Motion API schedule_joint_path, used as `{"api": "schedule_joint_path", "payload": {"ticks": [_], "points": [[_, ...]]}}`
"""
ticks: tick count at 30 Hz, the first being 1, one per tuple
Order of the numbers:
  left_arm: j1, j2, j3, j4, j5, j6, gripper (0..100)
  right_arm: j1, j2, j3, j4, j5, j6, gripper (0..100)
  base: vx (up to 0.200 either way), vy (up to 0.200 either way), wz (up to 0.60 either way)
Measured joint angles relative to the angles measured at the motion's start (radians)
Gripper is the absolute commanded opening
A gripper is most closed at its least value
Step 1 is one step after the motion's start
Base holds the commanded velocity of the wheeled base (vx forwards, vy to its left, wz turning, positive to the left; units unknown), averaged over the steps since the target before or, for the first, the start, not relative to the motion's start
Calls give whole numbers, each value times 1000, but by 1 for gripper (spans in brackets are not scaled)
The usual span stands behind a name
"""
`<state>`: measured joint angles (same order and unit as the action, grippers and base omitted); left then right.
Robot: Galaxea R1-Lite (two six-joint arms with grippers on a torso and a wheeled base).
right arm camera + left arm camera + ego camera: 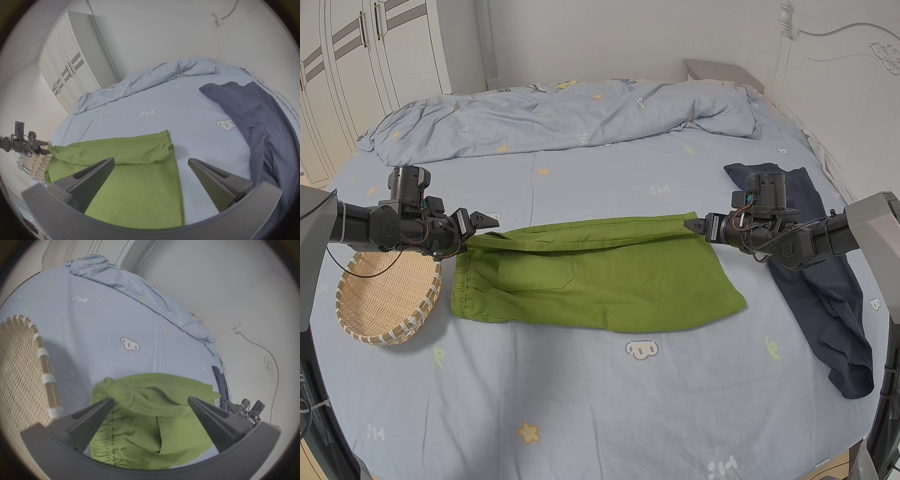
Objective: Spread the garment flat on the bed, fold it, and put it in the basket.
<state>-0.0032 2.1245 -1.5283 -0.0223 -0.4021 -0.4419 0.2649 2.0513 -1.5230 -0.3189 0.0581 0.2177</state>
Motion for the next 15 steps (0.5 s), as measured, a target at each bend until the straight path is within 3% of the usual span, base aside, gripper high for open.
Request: {"api": "schedule_joint_path", "payload": {"ticks": [15], "points": [[2,199,-344,-5,18,-146,100,-4,-6,35,-2,-1,3,100,0,0,0]]}}
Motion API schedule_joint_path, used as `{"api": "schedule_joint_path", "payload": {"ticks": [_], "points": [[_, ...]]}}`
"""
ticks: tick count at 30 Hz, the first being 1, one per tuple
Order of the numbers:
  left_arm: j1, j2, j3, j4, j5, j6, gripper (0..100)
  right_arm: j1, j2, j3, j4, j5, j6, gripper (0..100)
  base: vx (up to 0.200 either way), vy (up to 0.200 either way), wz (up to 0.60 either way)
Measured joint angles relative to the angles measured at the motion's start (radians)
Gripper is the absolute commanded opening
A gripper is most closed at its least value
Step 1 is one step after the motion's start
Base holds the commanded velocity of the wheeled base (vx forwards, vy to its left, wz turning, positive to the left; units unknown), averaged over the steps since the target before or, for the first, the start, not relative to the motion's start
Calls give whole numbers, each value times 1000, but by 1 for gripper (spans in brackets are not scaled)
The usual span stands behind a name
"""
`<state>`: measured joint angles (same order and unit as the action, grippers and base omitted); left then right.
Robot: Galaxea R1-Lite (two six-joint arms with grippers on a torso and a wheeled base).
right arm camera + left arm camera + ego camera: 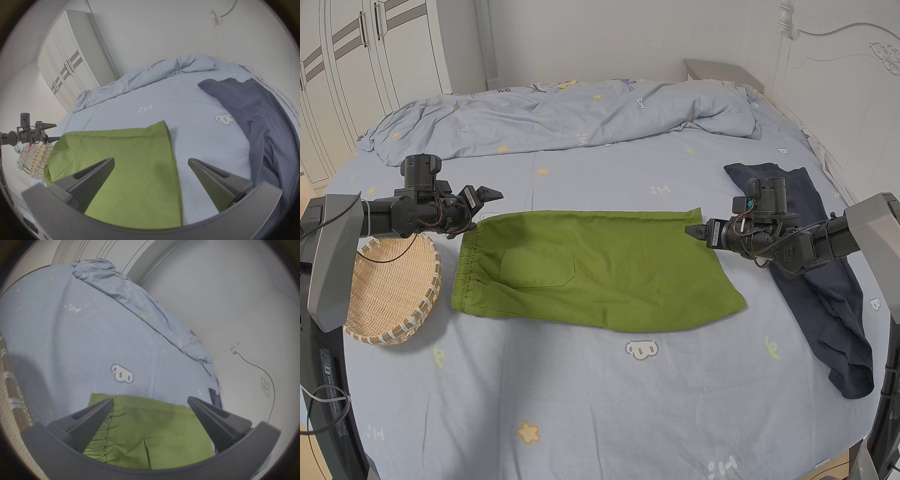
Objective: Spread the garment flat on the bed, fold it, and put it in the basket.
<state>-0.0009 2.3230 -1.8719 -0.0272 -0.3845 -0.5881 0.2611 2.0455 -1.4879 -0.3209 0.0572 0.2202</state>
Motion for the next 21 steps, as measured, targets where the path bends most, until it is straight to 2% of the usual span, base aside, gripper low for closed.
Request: {"api": "schedule_joint_path", "payload": {"ticks": [6,11,13,17,21], "points": [[-5,11,-15,6,32,-12,100,-14,-10,21,-6,3,11,100,0,0,0],[-6,-81,16,8,42,-48,100,-39,-21,24,-12,6,31,100,0,0,0],[-6,-176,105,6,43,-55,100,-63,-31,29,-14,18,72,100,0,0,0],[-8,-231,200,2,43,-44,100,-82,-40,32,-10,39,96,100,0,0,0],[-24,-290,373,-30,48,14,100,-105,-58,34,14,80,125,100,0,0,0]]}}
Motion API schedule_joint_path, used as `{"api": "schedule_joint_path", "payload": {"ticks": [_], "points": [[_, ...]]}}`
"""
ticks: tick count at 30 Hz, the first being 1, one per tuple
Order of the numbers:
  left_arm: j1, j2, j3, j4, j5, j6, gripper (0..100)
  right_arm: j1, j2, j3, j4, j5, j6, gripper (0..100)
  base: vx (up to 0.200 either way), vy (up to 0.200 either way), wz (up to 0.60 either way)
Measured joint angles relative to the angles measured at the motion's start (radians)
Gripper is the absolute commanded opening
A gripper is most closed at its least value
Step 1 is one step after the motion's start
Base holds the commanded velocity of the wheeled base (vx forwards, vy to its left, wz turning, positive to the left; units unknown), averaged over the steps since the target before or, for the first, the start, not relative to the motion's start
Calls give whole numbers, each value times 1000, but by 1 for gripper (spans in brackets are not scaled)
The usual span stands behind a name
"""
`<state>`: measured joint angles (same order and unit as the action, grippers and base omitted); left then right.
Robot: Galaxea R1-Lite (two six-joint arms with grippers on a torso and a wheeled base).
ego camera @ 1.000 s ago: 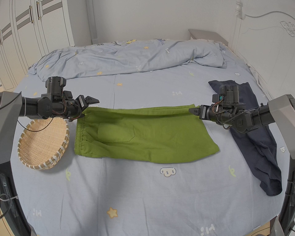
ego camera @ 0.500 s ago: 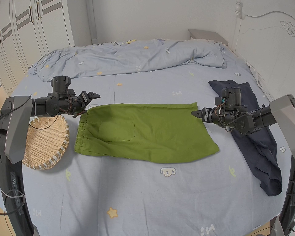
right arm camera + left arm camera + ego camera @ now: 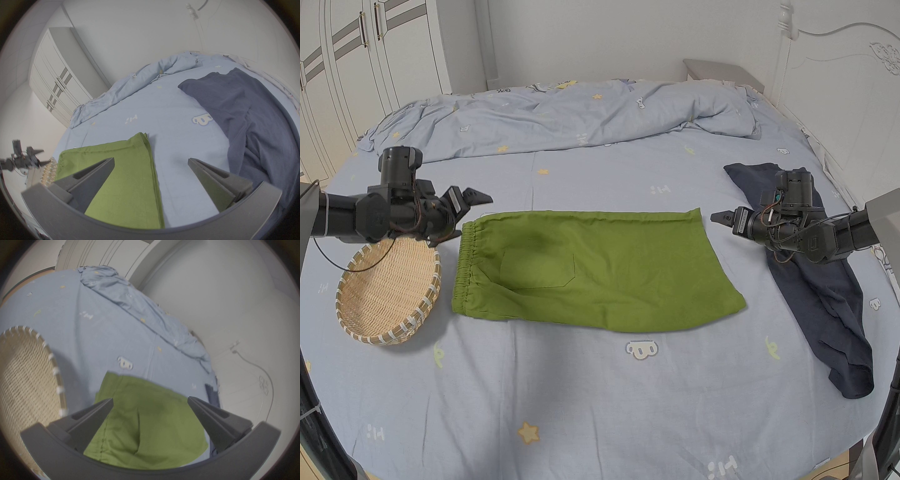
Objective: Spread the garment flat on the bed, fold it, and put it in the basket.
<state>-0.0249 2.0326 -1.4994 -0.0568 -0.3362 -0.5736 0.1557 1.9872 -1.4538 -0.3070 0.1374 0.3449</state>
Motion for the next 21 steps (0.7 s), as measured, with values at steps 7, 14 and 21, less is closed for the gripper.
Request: {"api": "schedule_joint_path", "payload": {"ticks": [7,14,21], "points": [[-63,-40,249,-150,58,121,100,-48,-57,23,37,90,35,100,0,0,0],[-91,-37,339,-173,93,230,100,-63,-93,47,47,108,40,100,0,0,0],[-52,-23,337,-173,94,237,100,-58,-100,52,47,108,37,100,0,0,0]]}}
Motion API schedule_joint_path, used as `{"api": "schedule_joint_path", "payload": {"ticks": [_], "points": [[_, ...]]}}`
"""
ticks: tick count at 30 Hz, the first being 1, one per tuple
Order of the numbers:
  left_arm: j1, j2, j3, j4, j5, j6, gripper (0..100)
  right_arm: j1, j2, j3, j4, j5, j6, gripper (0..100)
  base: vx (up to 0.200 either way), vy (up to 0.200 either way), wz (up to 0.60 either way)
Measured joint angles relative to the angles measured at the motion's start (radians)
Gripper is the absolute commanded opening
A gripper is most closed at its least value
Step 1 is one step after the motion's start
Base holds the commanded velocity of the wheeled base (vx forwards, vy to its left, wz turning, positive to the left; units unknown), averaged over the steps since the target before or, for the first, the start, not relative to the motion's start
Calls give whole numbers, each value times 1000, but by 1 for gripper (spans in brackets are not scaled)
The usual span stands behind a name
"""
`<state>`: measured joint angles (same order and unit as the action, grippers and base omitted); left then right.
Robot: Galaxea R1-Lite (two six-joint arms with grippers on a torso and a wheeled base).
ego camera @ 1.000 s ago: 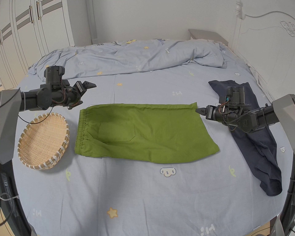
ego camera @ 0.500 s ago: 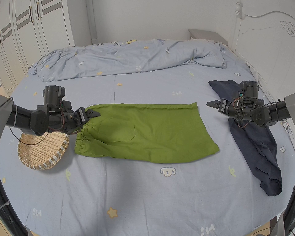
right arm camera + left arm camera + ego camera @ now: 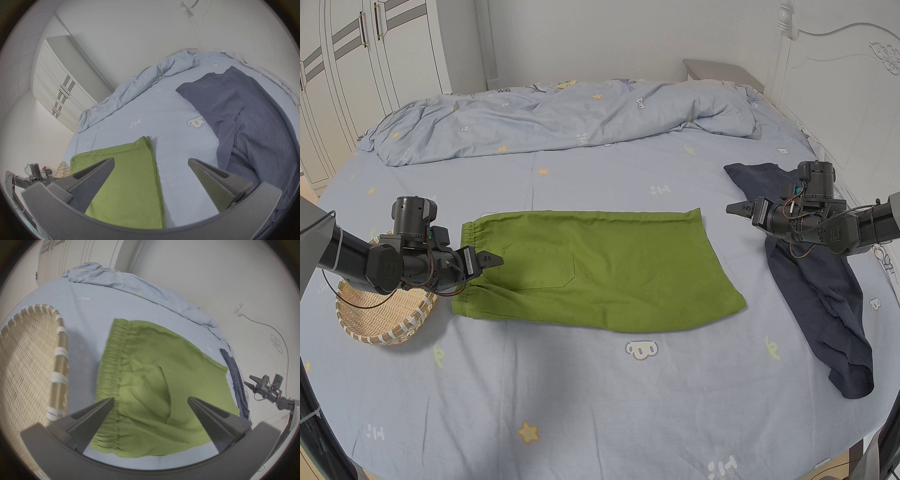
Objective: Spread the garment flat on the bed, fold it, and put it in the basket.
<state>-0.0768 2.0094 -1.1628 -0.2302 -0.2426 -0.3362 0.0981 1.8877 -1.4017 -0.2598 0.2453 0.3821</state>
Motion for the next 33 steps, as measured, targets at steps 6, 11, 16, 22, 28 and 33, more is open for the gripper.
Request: {"api": "schedule_joint_path", "payload": {"ticks": [6,11,16,22,28,33], "points": [[36,4,-9,-2,0,2,100,4,-1,1,1,0,-1,100,0,0,0],[49,9,-14,-3,0,0,100,10,-2,7,0,-1,-2,100,0,0,0],[64,29,-33,-3,-8,-9,100,13,-2,14,-1,-2,-3,100,0,0,0],[76,61,-57,-3,-13,-23,100,12,-2,16,-2,-2,-3,100,0,0,0],[93,106,-92,-2,-51,-77,100,11,-2,17,-2,-2,-3,100,0,0,0],[100,125,-106,-3,-138,-117,100,10,-1,18,-2,-2,-3,100,0,0,0]]}}
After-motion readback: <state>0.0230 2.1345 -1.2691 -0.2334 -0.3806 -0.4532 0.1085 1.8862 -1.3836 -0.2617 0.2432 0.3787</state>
